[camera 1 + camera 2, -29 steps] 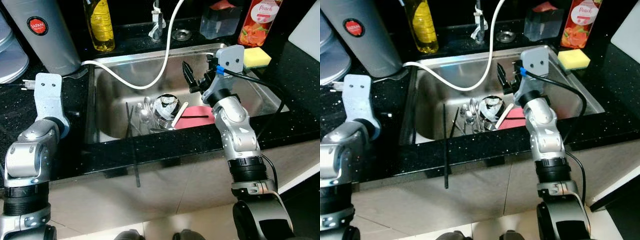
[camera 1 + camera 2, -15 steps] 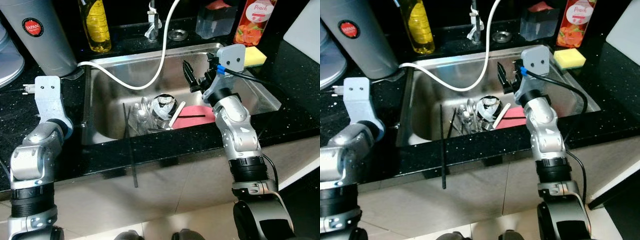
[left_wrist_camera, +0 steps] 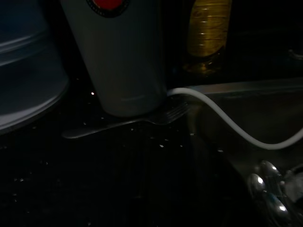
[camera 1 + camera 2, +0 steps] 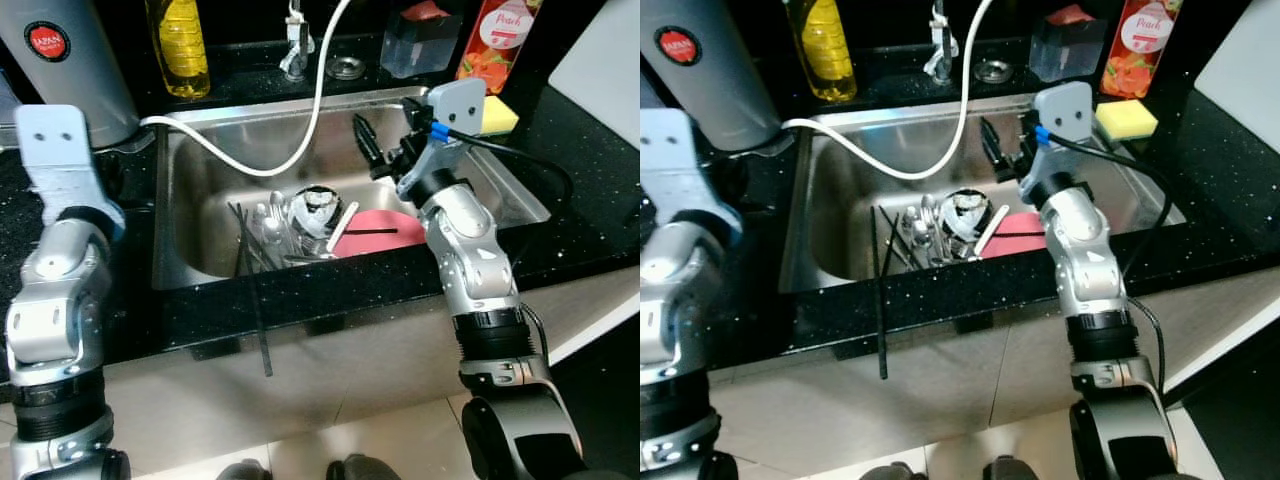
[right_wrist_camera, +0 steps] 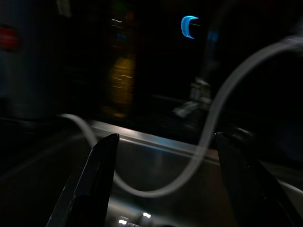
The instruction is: Kitchen organization
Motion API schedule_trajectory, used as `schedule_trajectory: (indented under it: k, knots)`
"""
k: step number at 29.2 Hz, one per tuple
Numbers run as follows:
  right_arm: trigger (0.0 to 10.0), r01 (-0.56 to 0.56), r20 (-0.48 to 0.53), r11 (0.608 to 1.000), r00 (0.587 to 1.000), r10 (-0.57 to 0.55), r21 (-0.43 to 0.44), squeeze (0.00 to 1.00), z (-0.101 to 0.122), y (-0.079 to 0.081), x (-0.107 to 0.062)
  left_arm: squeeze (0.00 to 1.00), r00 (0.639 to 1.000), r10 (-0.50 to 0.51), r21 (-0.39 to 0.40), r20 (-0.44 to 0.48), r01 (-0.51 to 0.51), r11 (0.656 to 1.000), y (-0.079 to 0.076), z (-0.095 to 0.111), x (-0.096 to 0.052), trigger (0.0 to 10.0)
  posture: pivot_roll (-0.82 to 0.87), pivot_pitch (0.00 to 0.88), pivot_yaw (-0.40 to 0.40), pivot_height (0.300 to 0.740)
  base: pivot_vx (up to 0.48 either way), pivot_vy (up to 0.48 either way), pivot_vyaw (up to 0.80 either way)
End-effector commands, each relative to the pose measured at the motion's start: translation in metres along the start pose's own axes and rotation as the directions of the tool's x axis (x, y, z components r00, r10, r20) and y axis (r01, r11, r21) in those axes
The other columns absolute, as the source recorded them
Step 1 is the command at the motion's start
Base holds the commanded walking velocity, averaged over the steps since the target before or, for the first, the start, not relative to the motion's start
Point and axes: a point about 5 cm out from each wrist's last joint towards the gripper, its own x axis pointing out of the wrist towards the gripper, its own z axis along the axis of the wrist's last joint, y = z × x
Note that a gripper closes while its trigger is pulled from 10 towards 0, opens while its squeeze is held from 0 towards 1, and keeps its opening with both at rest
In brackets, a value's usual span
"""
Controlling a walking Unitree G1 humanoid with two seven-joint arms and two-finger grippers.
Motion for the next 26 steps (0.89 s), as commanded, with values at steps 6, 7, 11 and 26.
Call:
schedule_trajectory:
  k: [6,7,11,26]
  knots:
    - [10.0,-0.023,-0.005,1.000,1.000,0.023,-0.002,0.00,-0.001,0.005,0.000,0.00,0.916,-0.401,-0.185,-0.030,0.389,0.902,-0.043,-0.011,-0.016,10.0,0.02,0.062,-0.001,0.740,0.000,0.000,0.00]
    - [10.0,-0.015,-0.002,1.000,1.000,0.015,-0.003,0.00,-0.001,0.004,-0.001,0.00,0.888,-0.458,-0.197,-0.036,0.443,0.875,-0.046,-0.012,-0.016,10.0,0.01,0.059,0.009,0.740,0.000,0.000,0.00]
    - [10.0,0.003,0.001,1.000,1.000,-0.003,-0.004,0.00,0.000,0.001,-0.004,0.00,0.837,-0.546,-0.227,-0.039,0.525,0.820,-0.048,-0.013,-0.014,10.0,0.01,0.055,0.018,0.740,0.000,0.000,0.00]
    - [10.0,0.062,-0.007,0.998,0.998,-0.062,-0.017,0.00,-0.001,-0.008,-0.013,0.00,0.603,-0.796,-0.358,-0.057,0.732,0.580,-0.043,-0.009,-0.013,10.0,0.00,0.064,0.051,0.740,0.000,0.000,0.00]
